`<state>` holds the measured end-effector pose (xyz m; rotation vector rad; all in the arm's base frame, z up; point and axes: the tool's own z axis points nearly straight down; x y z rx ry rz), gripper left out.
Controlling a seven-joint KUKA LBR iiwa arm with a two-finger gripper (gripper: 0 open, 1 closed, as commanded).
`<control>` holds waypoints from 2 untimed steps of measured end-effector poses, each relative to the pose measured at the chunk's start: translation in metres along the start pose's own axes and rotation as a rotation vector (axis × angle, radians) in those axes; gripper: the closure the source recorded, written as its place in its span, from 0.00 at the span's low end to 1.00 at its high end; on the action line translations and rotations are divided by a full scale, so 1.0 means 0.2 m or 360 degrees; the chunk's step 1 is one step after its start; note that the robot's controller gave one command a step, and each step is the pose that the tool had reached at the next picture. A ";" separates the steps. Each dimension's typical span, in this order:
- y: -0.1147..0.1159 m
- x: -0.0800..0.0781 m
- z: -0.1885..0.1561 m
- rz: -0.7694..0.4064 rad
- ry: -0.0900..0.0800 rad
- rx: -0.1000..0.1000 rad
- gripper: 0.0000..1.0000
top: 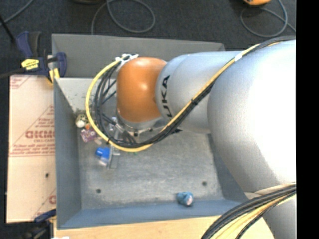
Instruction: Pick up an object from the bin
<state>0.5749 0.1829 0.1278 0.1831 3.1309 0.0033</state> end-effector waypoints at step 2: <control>-0.06 0.05 0.10 -0.0077 -0.0006 -0.0005 0.00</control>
Offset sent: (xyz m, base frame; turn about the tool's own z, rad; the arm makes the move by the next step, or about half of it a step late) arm -0.0165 -0.0199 -0.0578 0.1950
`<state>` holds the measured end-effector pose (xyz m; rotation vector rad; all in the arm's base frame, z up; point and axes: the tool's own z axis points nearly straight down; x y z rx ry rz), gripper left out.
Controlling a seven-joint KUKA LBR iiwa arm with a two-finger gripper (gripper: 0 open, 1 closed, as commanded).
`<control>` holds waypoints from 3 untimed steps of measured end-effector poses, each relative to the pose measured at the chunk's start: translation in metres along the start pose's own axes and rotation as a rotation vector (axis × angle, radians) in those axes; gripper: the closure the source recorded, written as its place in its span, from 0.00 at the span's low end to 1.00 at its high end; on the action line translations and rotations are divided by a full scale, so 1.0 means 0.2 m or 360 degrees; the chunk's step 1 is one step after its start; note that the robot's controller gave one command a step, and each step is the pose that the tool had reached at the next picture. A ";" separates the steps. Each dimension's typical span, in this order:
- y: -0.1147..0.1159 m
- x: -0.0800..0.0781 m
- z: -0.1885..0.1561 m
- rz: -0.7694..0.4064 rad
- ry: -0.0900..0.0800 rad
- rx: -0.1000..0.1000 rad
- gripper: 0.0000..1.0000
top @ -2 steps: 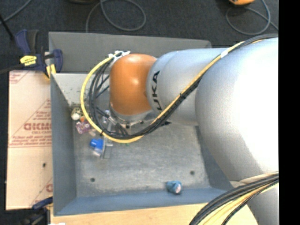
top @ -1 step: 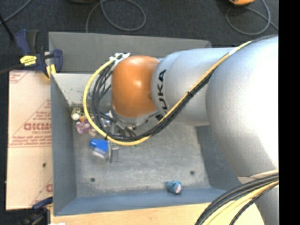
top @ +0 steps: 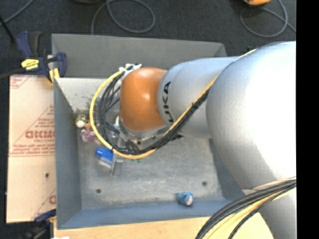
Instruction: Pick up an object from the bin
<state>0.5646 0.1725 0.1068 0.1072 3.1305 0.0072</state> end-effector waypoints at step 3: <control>0.14 -0.01 -0.35 -0.0515 -0.0012 0.0001 1.00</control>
Offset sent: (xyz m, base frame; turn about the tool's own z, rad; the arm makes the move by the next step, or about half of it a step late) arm 0.0000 0.0000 0.0000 0.0000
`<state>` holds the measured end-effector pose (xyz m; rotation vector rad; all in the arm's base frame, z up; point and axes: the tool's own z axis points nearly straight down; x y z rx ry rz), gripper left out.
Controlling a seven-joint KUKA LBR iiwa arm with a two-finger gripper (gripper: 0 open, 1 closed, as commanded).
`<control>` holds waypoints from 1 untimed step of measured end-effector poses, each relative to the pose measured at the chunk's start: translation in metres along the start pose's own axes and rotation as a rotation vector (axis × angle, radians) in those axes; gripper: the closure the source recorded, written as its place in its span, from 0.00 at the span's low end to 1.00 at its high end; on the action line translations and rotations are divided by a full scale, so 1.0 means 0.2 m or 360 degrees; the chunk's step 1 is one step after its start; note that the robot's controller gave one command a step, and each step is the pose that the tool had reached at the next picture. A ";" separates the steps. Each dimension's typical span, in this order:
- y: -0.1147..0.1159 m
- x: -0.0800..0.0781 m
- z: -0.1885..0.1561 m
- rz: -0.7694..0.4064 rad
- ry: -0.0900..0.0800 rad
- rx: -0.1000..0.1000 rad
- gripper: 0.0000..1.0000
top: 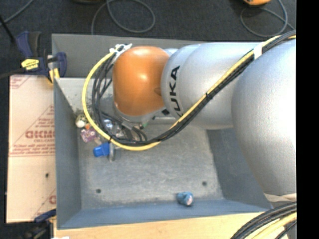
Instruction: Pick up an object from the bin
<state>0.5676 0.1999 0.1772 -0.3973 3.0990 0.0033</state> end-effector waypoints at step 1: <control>0.00 0.00 0.00 0.0001 0.0000 -0.0001 1.00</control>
Offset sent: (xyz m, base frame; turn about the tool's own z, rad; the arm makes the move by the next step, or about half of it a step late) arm 0.0012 0.0015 0.1014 0.0095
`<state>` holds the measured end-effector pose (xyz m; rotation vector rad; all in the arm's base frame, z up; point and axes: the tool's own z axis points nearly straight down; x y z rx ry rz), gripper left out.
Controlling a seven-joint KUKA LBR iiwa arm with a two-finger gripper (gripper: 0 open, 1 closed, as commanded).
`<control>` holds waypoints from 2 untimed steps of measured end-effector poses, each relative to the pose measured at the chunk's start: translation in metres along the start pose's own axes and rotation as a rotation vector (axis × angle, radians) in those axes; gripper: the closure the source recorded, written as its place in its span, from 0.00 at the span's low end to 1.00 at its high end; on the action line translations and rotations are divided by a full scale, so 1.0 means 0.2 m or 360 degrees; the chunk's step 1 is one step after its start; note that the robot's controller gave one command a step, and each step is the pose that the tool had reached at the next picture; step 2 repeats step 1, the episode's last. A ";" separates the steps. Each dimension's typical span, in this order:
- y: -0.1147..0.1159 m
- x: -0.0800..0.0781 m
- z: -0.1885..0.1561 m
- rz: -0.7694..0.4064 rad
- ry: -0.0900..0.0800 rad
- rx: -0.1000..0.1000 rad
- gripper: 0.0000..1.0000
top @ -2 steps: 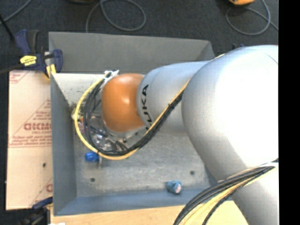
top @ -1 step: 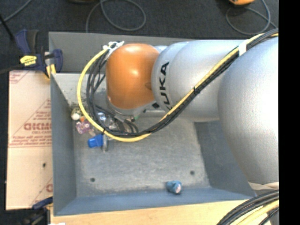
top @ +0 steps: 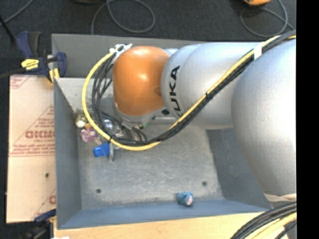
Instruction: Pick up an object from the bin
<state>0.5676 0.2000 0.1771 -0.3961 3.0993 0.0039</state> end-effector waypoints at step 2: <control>0.00 0.00 -0.23 0.0008 0.0008 0.0002 1.00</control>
Offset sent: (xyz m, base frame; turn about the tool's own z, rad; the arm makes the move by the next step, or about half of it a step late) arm 0.0066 0.0025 0.1444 0.0023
